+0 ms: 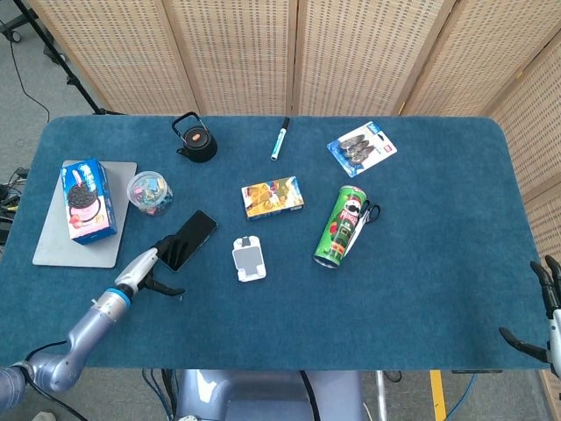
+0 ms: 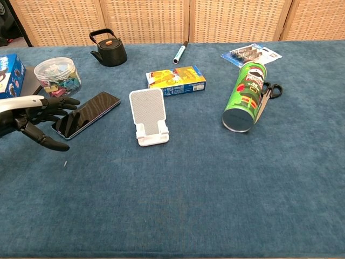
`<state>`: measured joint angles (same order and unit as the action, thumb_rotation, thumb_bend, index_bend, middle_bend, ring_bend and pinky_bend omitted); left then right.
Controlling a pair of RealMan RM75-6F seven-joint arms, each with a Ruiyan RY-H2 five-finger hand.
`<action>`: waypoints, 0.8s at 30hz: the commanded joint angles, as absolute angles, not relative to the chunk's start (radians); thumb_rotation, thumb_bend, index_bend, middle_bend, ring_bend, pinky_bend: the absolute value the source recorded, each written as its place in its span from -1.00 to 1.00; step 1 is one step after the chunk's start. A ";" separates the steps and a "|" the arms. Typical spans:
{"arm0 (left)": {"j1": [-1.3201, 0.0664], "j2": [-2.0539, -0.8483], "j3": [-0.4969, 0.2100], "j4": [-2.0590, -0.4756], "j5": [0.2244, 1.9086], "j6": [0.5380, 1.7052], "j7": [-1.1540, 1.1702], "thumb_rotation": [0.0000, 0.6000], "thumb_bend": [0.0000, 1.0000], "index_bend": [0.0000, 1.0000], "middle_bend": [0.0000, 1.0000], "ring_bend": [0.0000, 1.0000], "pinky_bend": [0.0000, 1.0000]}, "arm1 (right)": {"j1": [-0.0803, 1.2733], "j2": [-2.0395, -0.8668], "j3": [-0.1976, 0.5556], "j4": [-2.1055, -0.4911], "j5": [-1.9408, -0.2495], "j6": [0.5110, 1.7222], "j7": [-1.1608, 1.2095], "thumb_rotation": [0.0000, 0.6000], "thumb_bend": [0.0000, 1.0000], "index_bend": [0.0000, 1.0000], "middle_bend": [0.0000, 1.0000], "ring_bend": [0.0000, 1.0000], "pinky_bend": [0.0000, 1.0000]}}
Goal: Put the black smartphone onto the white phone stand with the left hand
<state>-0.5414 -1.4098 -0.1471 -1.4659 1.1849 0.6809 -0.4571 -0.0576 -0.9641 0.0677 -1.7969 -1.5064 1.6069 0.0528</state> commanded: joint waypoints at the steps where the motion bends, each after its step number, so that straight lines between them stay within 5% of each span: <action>1: -0.538 -1.408 -0.139 -1.481 1.193 0.682 -0.458 1.00 -1.00 -1.00 -1.00 -1.00 -0.93 | -0.057 -0.964 0.068 -1.797 -1.506 1.607 0.053 1.00 -1.00 -1.00 -1.00 -1.00 -1.00; 24: -0.570 -1.357 -0.098 -1.669 1.249 0.650 -0.428 1.00 -1.00 -1.00 -1.00 -1.00 -0.93 | -0.055 -0.963 0.069 -1.804 -1.502 1.602 0.048 1.00 -1.00 -1.00 -1.00 -1.00 -1.00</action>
